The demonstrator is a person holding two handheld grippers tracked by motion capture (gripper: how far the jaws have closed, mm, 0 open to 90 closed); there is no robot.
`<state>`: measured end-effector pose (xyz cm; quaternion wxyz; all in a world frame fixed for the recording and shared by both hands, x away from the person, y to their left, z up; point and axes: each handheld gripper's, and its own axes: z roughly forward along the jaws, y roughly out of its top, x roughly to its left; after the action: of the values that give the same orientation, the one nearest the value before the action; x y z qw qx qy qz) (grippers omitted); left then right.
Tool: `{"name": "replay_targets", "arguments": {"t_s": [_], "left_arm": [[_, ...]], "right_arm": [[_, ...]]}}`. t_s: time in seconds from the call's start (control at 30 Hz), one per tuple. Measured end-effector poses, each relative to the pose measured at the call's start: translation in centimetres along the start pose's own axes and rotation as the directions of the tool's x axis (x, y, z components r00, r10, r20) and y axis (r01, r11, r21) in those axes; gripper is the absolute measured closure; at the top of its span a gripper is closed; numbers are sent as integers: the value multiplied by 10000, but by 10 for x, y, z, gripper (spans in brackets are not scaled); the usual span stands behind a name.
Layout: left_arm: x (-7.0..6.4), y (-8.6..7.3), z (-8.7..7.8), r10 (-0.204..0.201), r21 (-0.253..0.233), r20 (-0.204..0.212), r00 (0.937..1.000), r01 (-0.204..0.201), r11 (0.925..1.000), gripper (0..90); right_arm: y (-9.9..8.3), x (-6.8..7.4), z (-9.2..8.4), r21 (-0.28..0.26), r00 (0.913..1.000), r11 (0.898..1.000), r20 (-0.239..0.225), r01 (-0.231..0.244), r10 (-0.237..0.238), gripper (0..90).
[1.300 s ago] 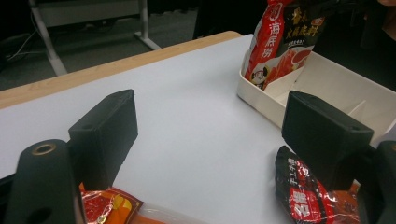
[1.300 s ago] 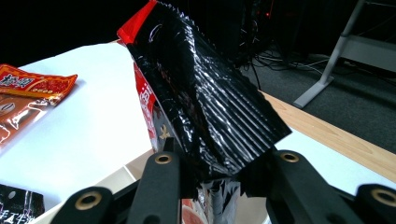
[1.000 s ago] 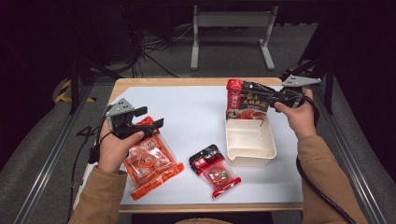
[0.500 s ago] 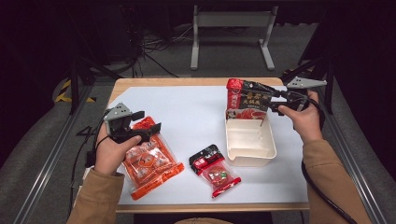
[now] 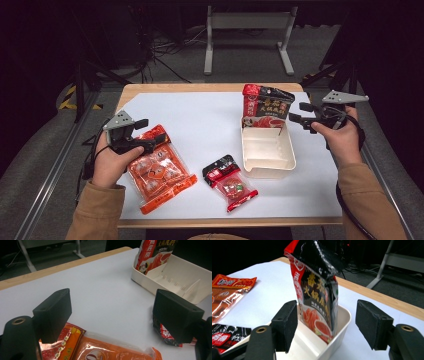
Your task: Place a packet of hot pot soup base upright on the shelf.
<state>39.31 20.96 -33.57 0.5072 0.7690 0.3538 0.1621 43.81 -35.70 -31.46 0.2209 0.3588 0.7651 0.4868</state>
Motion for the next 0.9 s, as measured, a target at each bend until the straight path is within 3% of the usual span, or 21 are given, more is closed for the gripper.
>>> {"name": "replay_targets", "arguments": {"t_s": [0.1, 0.33, 0.43, 0.67, 0.9], "left_arm": [[3, -1, -4, 22, -14, -18, 10000, -22, 10000, 165], [10, -7, -12, -65, 254, -150, 9999, 69, 9997, 164], [13, -9, -15, -76, 304, -97, 9999, 79, 9995, 163], [18, -13, -23, -168, 440, -310, 9994, 182, 9989, 163], [24, -20, -33, -452, 289, -446, 9980, 466, 9985, 158]], "right_arm": [[-5, 4, -8, 136, 9998, 9998, 183, 121, -123, 339], [-19, 13, -18, 133, 10000, 9999, 76, -5, 4, 325], [-26, 18, -20, 171, 9996, 9996, 107, 245, -247, 323], [-39, 20, -21, 211, 10000, 9998, -45, 43, -42, 314], [-52, 20, -29, -214, 9997, 9994, -51, -260, 259, 310]]}}
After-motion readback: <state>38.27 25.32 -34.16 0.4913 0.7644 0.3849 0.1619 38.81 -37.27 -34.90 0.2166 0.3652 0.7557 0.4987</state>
